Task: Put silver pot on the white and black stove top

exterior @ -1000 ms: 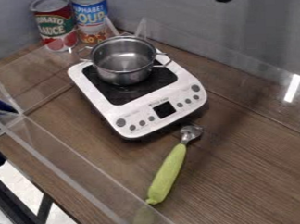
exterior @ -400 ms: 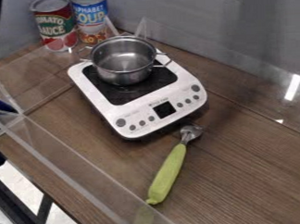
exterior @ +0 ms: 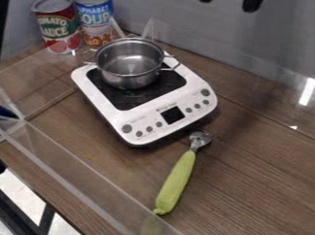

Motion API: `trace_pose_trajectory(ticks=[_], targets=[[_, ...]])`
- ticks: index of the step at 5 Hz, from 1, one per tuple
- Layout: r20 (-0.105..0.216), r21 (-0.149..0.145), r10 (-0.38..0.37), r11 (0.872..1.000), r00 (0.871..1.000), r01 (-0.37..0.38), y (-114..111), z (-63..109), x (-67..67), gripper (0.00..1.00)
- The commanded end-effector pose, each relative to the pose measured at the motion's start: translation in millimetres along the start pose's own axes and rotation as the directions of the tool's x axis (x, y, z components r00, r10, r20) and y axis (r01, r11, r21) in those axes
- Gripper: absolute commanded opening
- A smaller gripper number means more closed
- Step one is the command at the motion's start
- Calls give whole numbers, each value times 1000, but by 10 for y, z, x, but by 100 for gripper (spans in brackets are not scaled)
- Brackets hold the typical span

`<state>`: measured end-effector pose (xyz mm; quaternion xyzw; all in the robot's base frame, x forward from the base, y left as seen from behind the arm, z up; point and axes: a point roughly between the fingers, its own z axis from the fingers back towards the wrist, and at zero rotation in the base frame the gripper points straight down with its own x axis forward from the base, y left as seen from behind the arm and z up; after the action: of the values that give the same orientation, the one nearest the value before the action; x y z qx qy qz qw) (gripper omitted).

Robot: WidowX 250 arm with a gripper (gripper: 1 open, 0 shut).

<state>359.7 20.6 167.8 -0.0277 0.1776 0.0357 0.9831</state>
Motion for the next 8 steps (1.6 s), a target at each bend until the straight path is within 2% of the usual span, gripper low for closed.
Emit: trace_pose_trajectory(ticks=[1, 2, 3, 6, 8], targets=[[56, -13, 25, 1000, 998, -24, -128, 183, -201, 100], [51, -30, 66, 997, 997, -64, -183, 130, -249, 100], [35, -67, 163, 985, 986, -161, -118, 131, -223, 100], [-24, -67, 209, 975, 978, -211, -118, 85, -192, 100], [-68, -70, 260, 962, 963, -264, -41, -142, -214, 100]])
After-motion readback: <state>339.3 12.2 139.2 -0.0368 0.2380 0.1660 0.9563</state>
